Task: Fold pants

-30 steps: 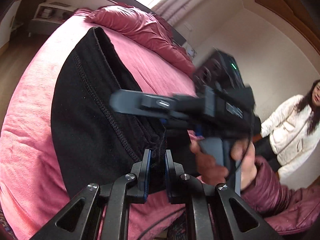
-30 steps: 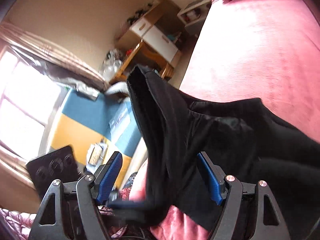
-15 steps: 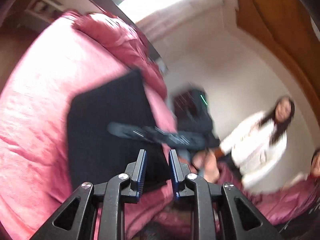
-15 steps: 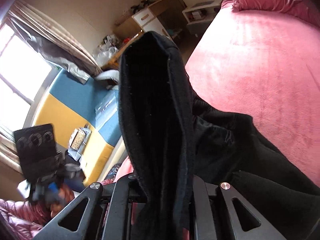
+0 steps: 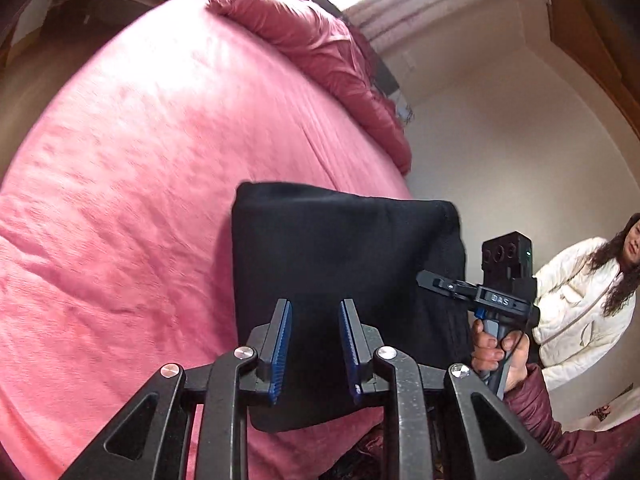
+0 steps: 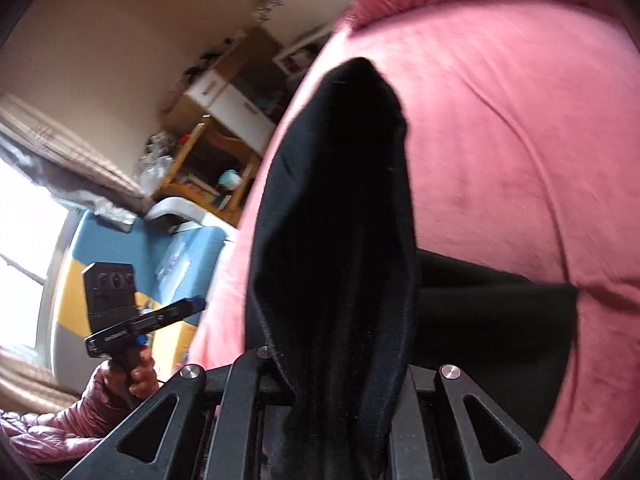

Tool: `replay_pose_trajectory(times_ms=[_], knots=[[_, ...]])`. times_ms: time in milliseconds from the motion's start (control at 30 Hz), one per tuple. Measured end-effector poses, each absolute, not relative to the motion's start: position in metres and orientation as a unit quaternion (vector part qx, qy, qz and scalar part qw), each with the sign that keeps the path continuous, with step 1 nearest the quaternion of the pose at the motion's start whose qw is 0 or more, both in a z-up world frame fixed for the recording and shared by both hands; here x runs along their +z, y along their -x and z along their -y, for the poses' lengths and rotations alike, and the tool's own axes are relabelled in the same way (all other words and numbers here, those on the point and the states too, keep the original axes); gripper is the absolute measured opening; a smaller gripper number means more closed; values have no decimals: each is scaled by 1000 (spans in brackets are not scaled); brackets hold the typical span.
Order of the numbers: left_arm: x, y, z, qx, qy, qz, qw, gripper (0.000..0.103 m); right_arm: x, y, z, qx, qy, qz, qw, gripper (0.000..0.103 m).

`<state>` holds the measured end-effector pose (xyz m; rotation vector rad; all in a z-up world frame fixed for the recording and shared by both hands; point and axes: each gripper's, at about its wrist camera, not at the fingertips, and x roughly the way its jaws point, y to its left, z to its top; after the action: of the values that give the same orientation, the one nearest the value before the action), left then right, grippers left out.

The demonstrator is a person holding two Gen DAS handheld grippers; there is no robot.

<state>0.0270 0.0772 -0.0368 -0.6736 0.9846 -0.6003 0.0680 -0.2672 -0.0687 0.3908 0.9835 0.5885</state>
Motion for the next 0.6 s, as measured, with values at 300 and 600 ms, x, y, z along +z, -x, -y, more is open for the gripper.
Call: replay_pose_trajectory(times_ms=[300, 600], knots=[[-80, -24, -6, -283, 203, -543, 764, 25, -154, -83, 329, 207, -250, -497, 805, 24], [-86, -26, -5, -277, 193, -542, 770, 26, -130, -22, 357, 161, -269, -448, 837, 39]])
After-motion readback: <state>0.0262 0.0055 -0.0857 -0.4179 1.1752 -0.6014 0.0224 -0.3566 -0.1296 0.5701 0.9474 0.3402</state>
